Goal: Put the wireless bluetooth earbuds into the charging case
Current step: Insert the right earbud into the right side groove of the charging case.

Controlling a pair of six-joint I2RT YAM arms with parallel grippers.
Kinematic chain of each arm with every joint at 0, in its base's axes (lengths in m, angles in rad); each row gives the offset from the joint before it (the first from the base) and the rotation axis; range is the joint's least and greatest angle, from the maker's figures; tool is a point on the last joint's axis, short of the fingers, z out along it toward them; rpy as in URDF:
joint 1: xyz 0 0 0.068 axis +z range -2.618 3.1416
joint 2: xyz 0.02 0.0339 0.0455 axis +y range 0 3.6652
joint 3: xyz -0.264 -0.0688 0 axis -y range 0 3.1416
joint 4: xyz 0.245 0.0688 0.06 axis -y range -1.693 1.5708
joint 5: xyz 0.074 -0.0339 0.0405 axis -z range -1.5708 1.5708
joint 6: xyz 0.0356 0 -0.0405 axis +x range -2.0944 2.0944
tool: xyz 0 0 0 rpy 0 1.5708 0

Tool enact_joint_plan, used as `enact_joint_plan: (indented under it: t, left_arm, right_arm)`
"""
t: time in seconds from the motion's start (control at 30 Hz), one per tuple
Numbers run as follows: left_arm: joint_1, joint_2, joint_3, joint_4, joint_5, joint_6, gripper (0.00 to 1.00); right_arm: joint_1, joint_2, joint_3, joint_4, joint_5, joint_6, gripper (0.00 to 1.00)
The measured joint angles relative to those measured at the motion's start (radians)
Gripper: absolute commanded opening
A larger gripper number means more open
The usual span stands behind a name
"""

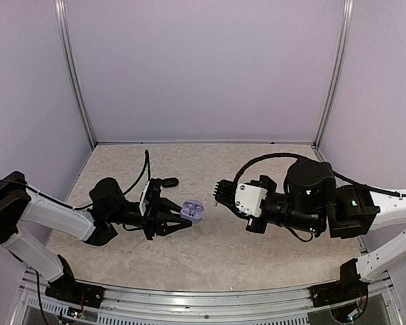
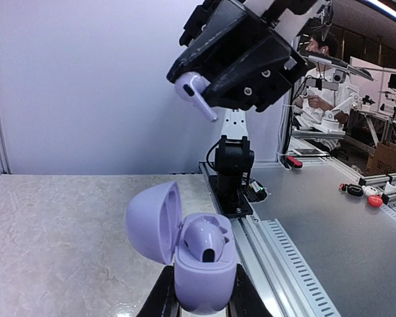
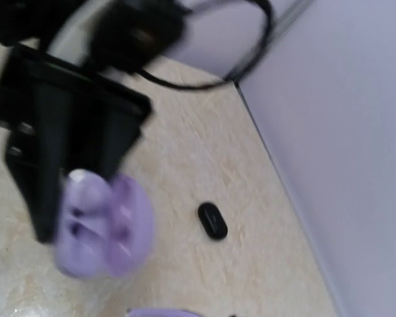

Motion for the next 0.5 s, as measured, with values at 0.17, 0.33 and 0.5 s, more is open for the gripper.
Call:
enact_joint_plan:
  t: [0.17,0.33,0.5]
  left_arm:
    - [-0.014,0.001,0.019,-0.006,0.013,0.003,0.00]
    - [-0.029,0.001,0.024,-0.020,0.016,0.003,0.00]
    - [-0.040,0.003,0.029,-0.021,0.018,-0.002,0.00]
  right_arm:
    - [0.073,0.058,0.028,0.017,0.071,-0.092,0.19]
    - [0.093,0.098,0.034,0.030,0.124,-0.155,0.19]
    - [0.102,0.109,0.035,0.050,0.161,-0.197,0.19]
